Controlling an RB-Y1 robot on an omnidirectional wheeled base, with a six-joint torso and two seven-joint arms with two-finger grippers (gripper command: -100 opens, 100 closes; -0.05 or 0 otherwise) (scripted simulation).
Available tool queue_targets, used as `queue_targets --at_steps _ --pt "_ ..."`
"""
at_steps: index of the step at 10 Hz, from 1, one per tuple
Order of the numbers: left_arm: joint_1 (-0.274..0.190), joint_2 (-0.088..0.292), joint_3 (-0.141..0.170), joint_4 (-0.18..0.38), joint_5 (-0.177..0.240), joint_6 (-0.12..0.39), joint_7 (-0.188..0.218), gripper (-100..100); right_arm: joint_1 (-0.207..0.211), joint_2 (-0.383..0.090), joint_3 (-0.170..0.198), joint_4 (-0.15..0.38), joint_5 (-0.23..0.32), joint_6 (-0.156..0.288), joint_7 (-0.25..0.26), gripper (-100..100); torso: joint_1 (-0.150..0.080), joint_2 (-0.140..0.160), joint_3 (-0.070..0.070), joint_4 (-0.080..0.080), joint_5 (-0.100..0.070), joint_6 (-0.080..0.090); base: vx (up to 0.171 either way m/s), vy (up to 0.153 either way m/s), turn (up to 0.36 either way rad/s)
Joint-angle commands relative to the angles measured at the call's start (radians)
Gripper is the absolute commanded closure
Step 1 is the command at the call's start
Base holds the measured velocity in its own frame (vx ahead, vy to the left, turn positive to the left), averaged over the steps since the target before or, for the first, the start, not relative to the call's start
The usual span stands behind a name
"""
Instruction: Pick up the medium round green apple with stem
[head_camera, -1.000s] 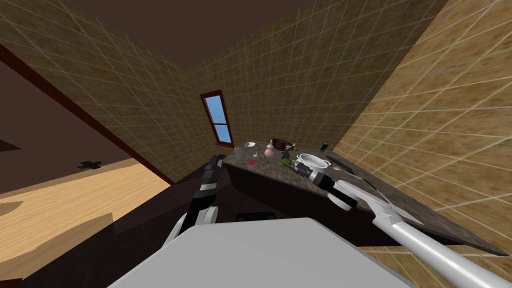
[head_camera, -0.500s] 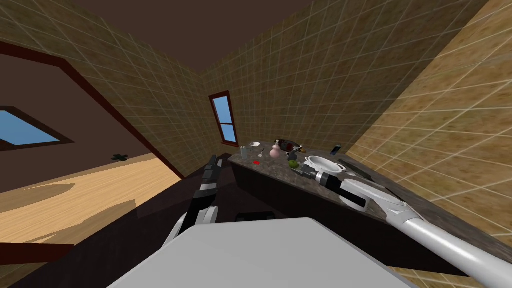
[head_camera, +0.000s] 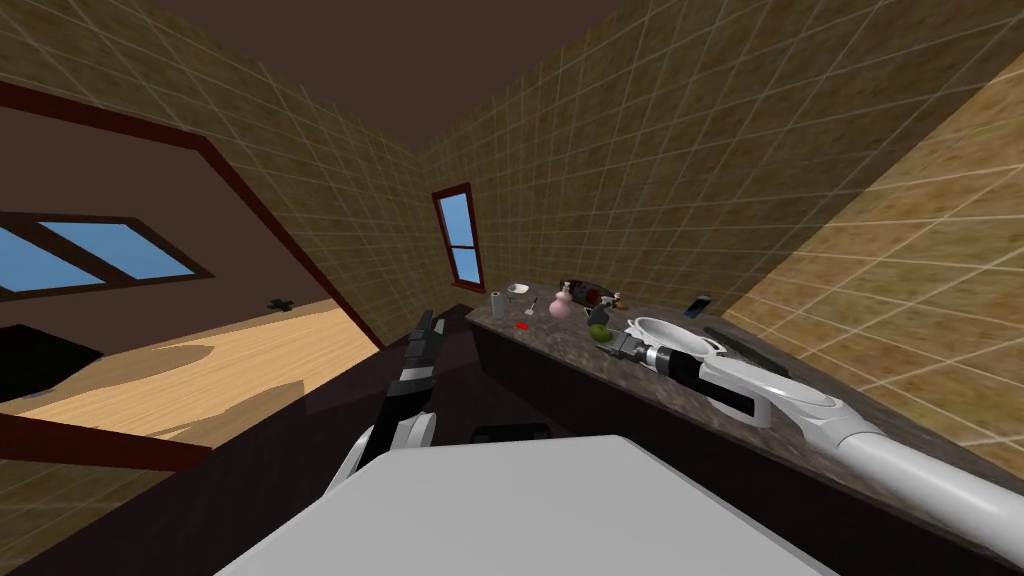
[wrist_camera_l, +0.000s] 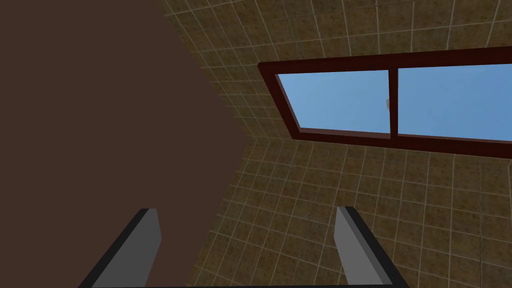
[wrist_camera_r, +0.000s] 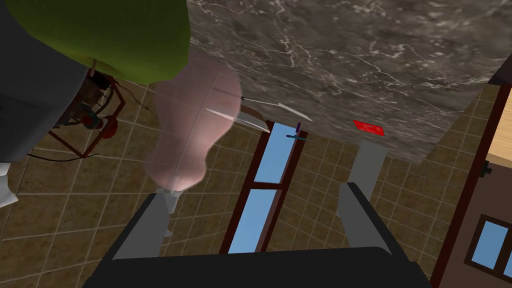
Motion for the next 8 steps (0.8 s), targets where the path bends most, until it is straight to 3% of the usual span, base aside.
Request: queue_targets --at_steps 1,4,8 --pt "0.000 0.000 0.000 0.000 0.000 0.000 0.000 0 -0.003 -0.010 0.005 0.034 0.018 -0.007 0.016 -100 0.000 0.000 0.000 0.000 0.000 0.000 0.002 0.034 0.077" --pt "0.000 0.000 0.000 0.000 0.000 0.000 0.000 0 0.018 -0.095 0.019 0.151 0.114 -0.017 0.072 -100 0.000 0.000 0.000 0.000 0.000 0.000 0.010 0.052 0.205" --pt "0.000 0.000 0.000 0.000 0.000 0.000 0.000 0 0.032 -0.146 0.028 0.224 0.170 -0.023 0.106 -100 0.000 -0.001 0.000 0.000 0.000 0.000 0.013 0.039 0.131"
